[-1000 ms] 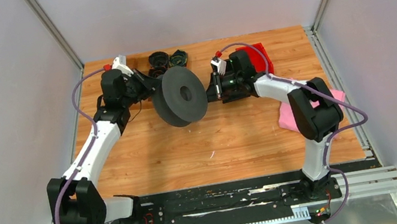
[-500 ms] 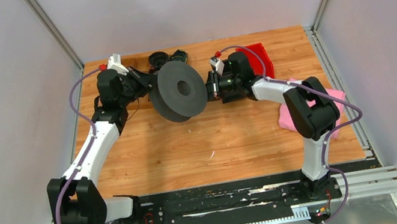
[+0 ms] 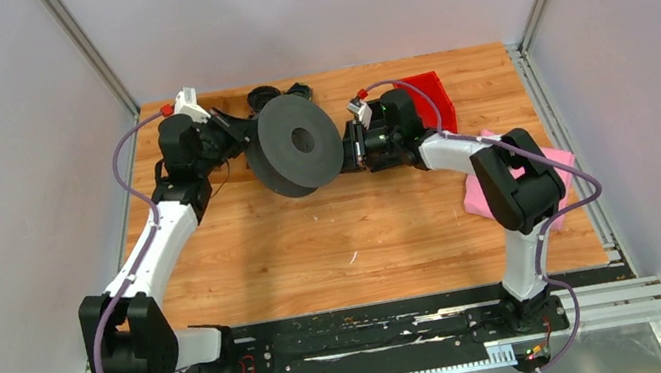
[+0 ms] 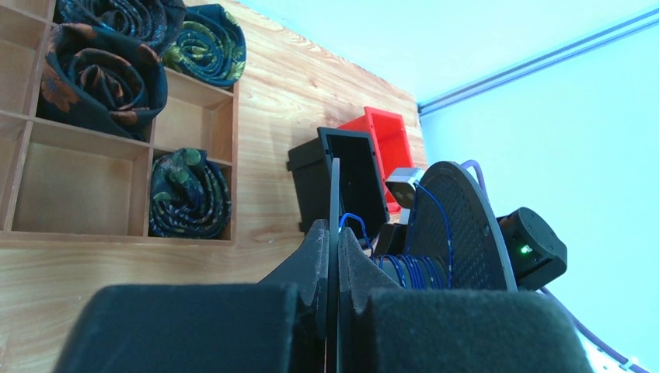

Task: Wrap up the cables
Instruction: Wrap the cable around the cable reel.

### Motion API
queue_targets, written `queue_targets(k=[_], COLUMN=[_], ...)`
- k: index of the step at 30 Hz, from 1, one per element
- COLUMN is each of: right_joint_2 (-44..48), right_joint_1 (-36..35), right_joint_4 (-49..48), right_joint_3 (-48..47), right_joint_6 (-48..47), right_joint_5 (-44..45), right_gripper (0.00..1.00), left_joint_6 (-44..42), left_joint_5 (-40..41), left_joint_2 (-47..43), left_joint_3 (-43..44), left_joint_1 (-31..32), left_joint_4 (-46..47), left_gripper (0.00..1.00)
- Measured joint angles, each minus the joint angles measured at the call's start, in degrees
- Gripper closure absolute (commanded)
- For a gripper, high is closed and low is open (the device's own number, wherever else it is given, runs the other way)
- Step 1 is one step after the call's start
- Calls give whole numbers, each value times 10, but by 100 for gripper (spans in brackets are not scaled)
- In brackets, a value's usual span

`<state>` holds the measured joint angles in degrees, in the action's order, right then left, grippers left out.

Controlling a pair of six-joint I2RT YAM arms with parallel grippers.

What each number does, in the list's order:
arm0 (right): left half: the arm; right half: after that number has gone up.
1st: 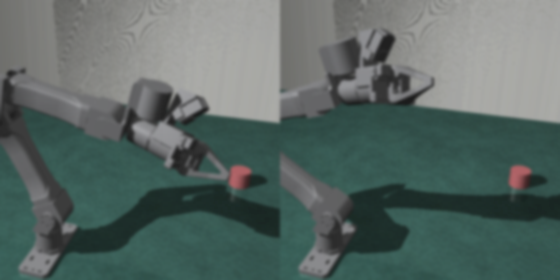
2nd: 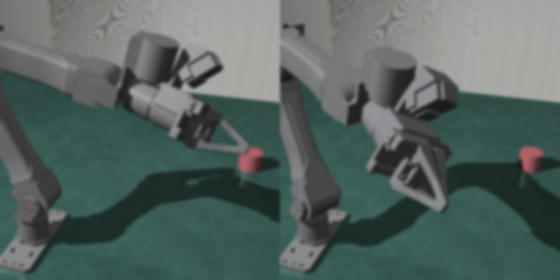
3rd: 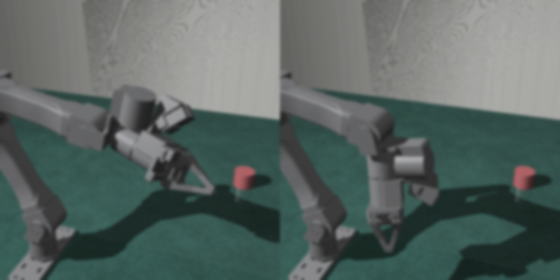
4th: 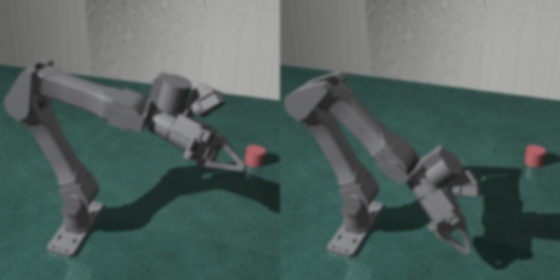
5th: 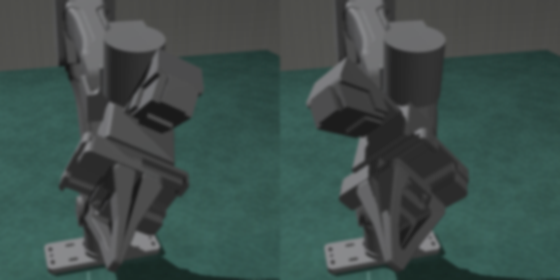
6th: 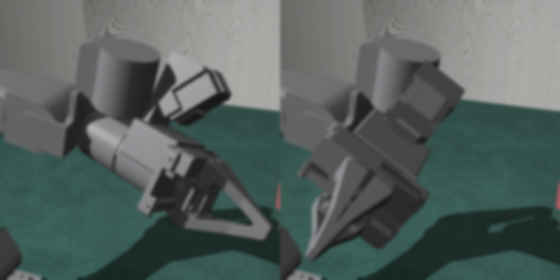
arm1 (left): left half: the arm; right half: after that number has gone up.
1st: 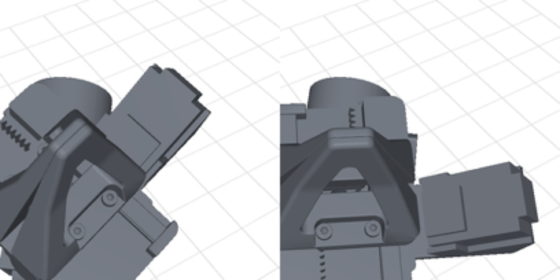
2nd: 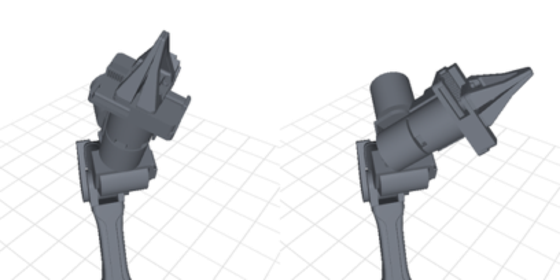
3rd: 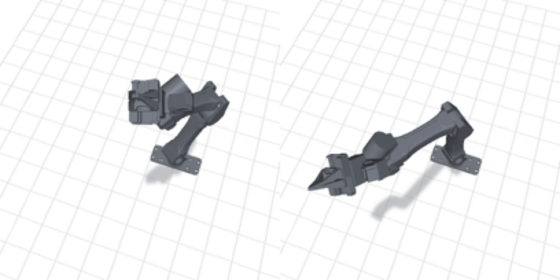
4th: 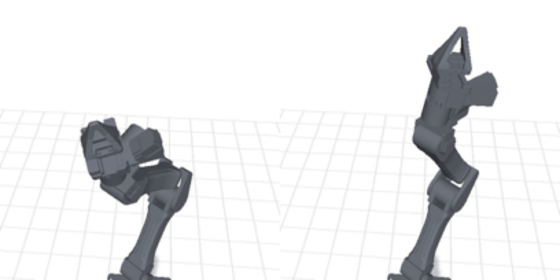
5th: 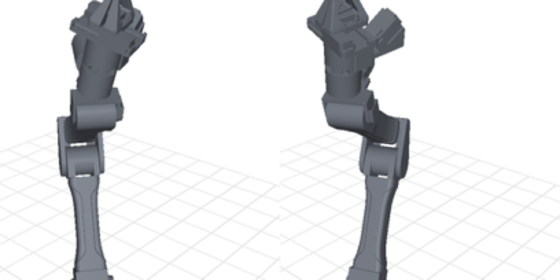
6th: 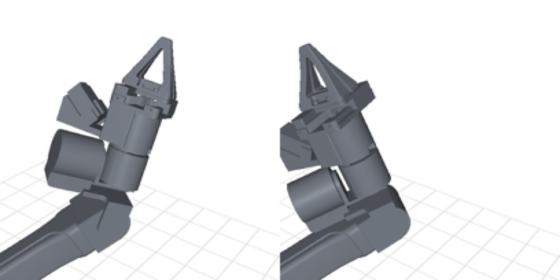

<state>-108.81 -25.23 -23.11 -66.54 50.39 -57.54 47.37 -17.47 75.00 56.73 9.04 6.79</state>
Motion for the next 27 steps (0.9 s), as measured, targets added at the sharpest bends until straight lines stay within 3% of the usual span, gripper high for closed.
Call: queue_targets(k=[27], right_joint_2=[0], right_joint_1=[-18], right_joint_4=[-66], right_joint_3=[24], right_joint_6=[52], right_joint_5=[-16], right_gripper=[76], left_joint_6=[14], left_joint_5=[20], left_joint_2=[3], left_joint_3=[-2], left_joint_1=[-8], left_joint_4=[33], left_gripper=[100])
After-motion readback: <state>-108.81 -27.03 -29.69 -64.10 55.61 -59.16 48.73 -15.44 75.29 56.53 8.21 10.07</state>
